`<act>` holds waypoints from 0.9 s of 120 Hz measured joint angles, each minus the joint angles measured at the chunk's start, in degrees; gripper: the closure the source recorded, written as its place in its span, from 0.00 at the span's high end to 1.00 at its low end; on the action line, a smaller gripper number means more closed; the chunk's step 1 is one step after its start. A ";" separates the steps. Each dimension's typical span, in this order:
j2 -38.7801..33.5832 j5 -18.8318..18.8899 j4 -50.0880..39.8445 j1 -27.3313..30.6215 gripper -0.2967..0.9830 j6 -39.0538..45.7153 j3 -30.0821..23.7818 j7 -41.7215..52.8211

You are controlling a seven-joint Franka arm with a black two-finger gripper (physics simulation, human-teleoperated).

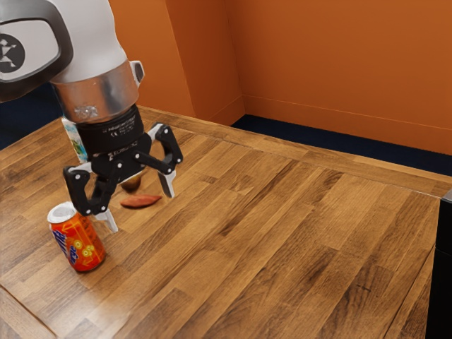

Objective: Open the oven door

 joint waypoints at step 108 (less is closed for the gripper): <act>10.89 -1.20 13.12 -51.56 0.77 13.14 12.67 -41.66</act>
